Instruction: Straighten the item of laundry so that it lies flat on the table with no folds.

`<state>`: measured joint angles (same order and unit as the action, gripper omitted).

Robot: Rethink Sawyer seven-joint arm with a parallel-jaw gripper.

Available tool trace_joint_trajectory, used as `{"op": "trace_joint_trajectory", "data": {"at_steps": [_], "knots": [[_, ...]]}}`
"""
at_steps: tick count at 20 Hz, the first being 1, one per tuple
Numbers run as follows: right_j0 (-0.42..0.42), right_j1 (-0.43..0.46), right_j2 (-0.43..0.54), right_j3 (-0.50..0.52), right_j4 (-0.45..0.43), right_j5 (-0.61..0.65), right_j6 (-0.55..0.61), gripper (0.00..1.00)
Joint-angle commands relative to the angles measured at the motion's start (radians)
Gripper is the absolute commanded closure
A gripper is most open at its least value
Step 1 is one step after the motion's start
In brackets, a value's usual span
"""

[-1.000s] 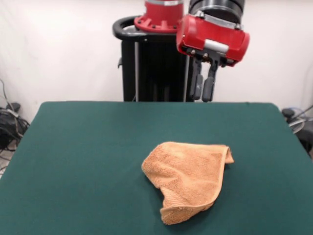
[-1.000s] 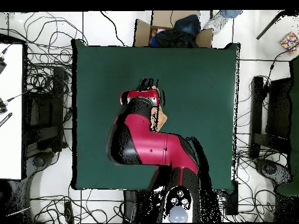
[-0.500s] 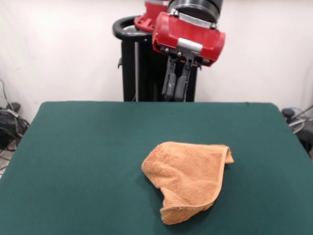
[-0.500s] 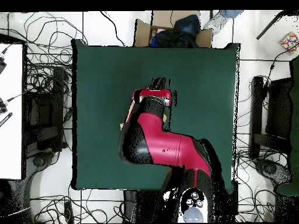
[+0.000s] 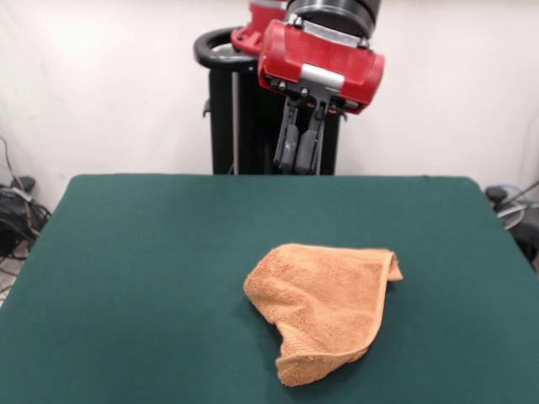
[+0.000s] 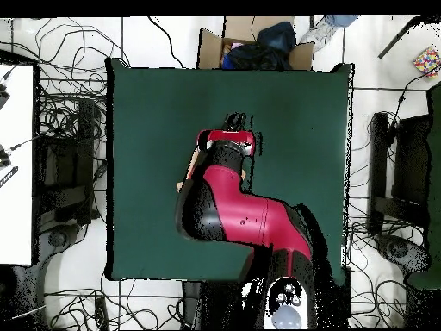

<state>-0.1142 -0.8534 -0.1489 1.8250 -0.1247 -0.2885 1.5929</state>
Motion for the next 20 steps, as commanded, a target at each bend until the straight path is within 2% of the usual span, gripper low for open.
{"op": "trace_joint_trajectory", "data": {"at_steps": [1,20], "knots": [[-0.003,0.054,0.087,0.051,0.040,-0.036,0.261,1.00],[0.002,0.082,0.085,0.046,0.042,-0.066,0.241,1.00]]}}
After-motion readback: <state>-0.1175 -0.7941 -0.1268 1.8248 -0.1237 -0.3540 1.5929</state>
